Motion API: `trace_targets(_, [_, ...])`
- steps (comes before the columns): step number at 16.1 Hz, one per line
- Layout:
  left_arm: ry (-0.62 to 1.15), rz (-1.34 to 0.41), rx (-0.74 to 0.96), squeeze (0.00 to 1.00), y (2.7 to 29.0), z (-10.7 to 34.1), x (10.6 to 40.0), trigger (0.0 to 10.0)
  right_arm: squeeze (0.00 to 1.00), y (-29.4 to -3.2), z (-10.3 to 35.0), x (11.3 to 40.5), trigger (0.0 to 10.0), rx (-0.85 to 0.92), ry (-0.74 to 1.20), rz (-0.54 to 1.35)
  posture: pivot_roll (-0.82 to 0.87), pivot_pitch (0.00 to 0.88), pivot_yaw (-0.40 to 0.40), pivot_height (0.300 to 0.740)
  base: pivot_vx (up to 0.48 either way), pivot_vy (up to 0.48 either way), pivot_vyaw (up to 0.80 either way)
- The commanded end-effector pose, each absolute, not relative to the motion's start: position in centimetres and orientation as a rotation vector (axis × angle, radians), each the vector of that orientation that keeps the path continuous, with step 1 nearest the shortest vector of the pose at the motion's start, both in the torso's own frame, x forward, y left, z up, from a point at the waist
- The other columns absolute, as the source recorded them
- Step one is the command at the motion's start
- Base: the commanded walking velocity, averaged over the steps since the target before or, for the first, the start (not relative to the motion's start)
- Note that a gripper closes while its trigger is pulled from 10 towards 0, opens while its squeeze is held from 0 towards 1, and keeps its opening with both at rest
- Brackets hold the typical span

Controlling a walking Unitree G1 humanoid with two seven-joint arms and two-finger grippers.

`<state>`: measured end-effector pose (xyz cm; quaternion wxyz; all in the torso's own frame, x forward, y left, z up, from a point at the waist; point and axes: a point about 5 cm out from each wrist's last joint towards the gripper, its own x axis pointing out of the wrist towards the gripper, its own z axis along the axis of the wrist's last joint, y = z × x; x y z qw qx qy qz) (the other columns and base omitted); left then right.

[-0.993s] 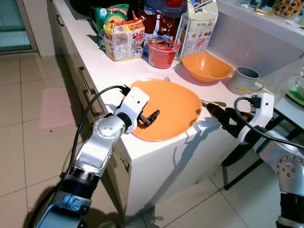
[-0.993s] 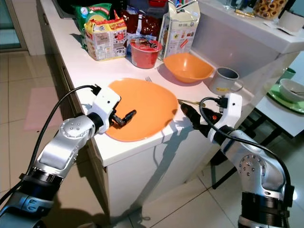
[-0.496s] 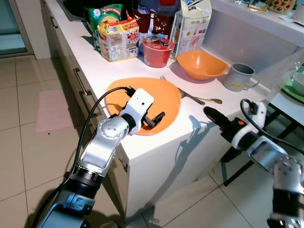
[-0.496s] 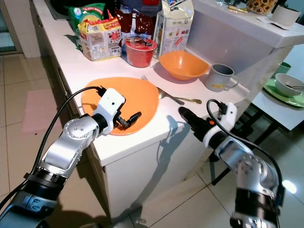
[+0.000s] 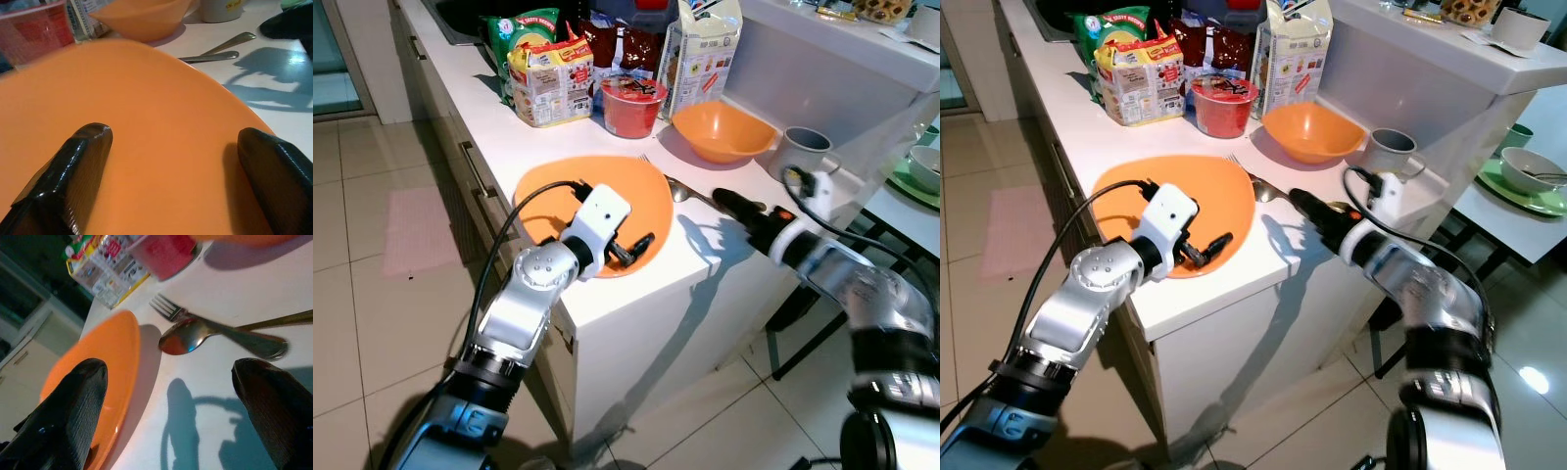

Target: Setting the table

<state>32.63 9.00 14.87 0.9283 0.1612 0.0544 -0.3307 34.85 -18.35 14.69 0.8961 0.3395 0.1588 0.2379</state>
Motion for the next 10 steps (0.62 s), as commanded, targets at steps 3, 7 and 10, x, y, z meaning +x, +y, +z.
trace_targets(3, [0.162,-0.72,0.324,0.0,8.6,13.8,32.1,10.0,1.0,-17.9,13.7,35.7,10.0,0.711,0.391,0.52,-0.01,0.0,-0.098,0.74,0.0,0.0,0.0])
trace_targets(7, [0.163,-0.731,0.317,0.0,8.4,13.6,31.8,10.0,1.0,-16.0,13.4,36.3,10.0,0.694,0.454,0.613,-0.02,0.0,-0.101,0.74,0.0,0.0,0.0])
trace_targets(10, [0.162,-0.738,0.317,0.0,8.4,13.7,31.7,10.0,0.0,-14.7,13.6,36.6,10.0,0.689,0.482,0.684,-0.01,0.0,-0.105,0.74,0.0,0.0,0.0])
